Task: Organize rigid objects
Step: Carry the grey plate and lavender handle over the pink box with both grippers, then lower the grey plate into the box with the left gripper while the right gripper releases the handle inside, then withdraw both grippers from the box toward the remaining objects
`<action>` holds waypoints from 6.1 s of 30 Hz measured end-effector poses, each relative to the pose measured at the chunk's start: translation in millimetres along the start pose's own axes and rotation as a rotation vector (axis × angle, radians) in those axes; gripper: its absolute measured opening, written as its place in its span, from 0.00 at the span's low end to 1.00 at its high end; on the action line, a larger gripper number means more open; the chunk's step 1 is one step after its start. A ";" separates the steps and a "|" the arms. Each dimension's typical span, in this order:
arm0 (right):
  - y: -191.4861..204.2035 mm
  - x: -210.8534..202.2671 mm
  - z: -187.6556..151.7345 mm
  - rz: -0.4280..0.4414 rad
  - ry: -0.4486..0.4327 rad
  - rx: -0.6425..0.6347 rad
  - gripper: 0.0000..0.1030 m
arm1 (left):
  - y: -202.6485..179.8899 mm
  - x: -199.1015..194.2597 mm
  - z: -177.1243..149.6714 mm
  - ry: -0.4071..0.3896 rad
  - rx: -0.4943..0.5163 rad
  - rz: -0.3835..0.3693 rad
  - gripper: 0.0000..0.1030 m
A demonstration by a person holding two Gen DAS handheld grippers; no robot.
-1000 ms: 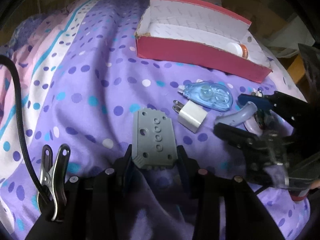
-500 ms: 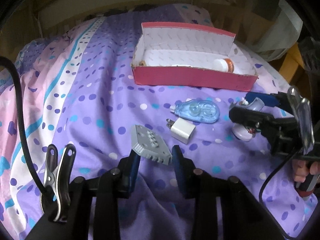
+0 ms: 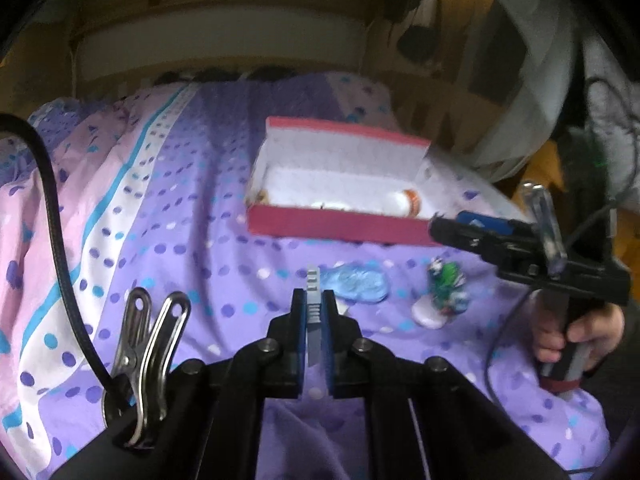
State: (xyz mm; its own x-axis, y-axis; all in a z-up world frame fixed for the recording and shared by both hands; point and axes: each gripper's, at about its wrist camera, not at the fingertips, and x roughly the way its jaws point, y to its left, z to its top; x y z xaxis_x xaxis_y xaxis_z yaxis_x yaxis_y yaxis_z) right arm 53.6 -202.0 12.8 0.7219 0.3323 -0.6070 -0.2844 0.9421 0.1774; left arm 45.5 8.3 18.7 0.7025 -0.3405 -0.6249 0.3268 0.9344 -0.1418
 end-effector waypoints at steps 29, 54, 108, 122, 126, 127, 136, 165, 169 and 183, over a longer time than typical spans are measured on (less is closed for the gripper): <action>-51.9 -10.3 11.3 -0.052 -0.039 0.153 0.72 | -35.5 88.3 86.6 -0.149 0.114 -0.072 0.07; -89.9 24.5 39.1 -0.122 0.162 0.282 0.72 | 5.1 174.2 71.8 0.046 0.121 0.134 0.07; -68.1 145.6 38.2 -0.380 0.239 -0.082 0.75 | -1.7 217.1 68.9 0.097 0.084 0.165 0.25; -68.3 146.3 37.9 -0.381 0.235 -0.087 0.75 | -0.2 220.2 69.2 0.108 0.080 0.179 0.35; -68.0 146.3 37.2 -0.384 0.229 -0.091 0.75 | 1.6 220.2 69.9 0.107 0.079 0.178 0.37; -68.0 146.1 37.1 -0.385 0.228 -0.093 0.75 | 2.1 220.1 70.0 0.105 0.080 0.178 0.37; -64.7 145.2 34.0 -0.390 0.212 -0.102 0.76 | 2.8 223.0 70.9 0.103 0.088 0.181 0.60; -60.6 126.3 42.4 -0.246 0.150 -0.085 1.00 | -2.7 222.7 68.0 0.111 0.084 0.156 0.83; -59.9 126.4 43.0 -0.251 0.146 -0.080 1.00 | -3.5 221.4 68.5 0.112 0.086 0.158 0.83; -67.6 105.8 37.7 -0.253 0.120 0.039 1.00 | -5.5 205.3 70.2 0.073 0.075 0.131 0.95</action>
State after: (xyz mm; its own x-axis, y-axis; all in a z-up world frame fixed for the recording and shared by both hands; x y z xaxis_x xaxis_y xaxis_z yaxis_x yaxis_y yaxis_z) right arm 173.0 -228.8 -34.3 0.6864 0.0810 -0.7227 -0.0785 0.9962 0.0371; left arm 232.3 -74.0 -54.8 0.6955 -0.2052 -0.6886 0.2834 0.9590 0.0005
